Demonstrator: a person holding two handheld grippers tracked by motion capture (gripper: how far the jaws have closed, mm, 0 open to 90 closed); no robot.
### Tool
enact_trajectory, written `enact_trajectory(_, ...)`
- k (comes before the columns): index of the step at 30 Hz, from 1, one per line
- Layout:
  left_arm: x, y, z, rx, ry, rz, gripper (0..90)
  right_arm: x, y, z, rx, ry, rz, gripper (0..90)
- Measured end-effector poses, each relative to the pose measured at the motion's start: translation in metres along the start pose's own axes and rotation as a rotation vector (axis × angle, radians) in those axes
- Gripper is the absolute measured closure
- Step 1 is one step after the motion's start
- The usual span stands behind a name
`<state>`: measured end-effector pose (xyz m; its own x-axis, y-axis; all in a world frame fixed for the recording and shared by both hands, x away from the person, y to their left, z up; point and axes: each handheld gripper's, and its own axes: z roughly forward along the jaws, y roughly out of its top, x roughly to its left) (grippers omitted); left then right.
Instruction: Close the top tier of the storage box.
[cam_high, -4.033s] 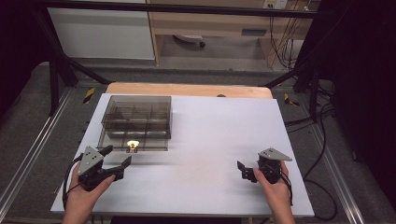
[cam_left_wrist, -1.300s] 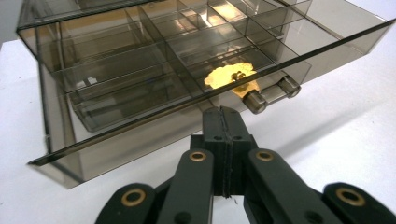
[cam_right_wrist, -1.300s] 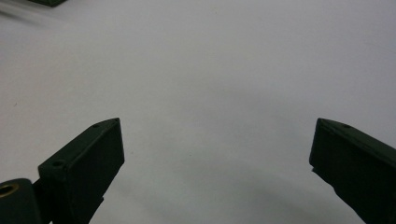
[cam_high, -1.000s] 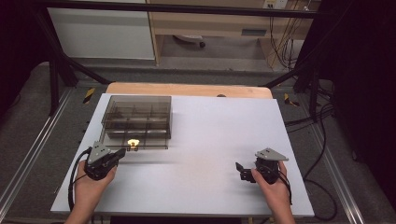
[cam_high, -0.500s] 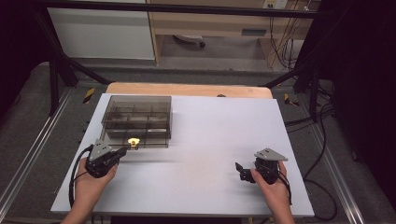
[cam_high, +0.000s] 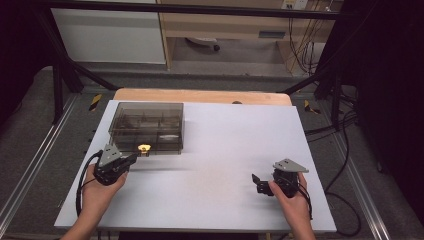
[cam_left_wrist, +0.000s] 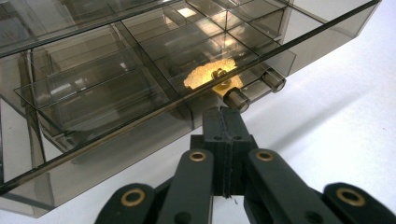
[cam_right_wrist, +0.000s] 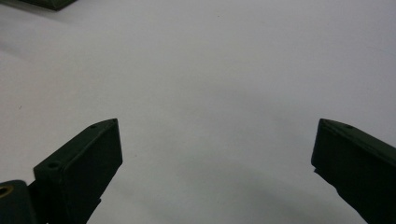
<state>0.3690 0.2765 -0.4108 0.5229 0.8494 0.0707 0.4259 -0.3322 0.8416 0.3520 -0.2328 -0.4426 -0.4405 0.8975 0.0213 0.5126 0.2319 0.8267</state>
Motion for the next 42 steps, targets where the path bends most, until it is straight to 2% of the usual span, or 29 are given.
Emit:
enact_trajectory(8, 0.004, 0.004, 0.005, 0.007, 0.001, 0.0, 90.0, 0.0, 0.001, 0.001, 0.001, 0.007, 0.0, 2.7)
enact_trajectory(10, 0.005, 0.005, 0.006, 0.014, -0.004, 0.011, 90.0, 0.002, 0.002, 0.001, -0.006, 0.01, -0.009, 2.6)
enact_trajectory(16, 0.005, 0.005, 0.009, 0.018, -0.006, 0.009, 90.0, 0.005, 0.002, 0.001, 0.001, 0.012, -0.023, 2.5)
enact_trajectory(22, 0.003, 0.006, 0.013, 0.02, -0.008, 0.008, 90.0, 0.002, 0.001, 0.0, 0.003, 0.01, -0.004, 2.4)
enact_trajectory(28, 0.003, 0.005, 0.013, 0.021, 0.002, 0.005, 90.0, 0.003, 0.001, 0.0, 0.005, 0.012, -0.009, 2.4)
enact_trajectory(32, 0.007, 0.004, 0.01, 0.009, 0.011, -0.019, 90.0, 0.003, 0.001, 0.001, 0.009, 0.013, -0.017, 2.4)
enact_trajectory(37, 0.01, 0.007, 0.007, -0.017, 0.025, -0.029, 90.0, 0.004, 0.001, 0.002, 0.014, 0.012, -0.013, 2.4)
enact_trajectory(42, 0.011, 0.009, 0.008, -0.017, 0.026, -0.026, 90.0, 0.004, 0.0, 0.002, 0.016, 0.011, -0.012, 2.4)
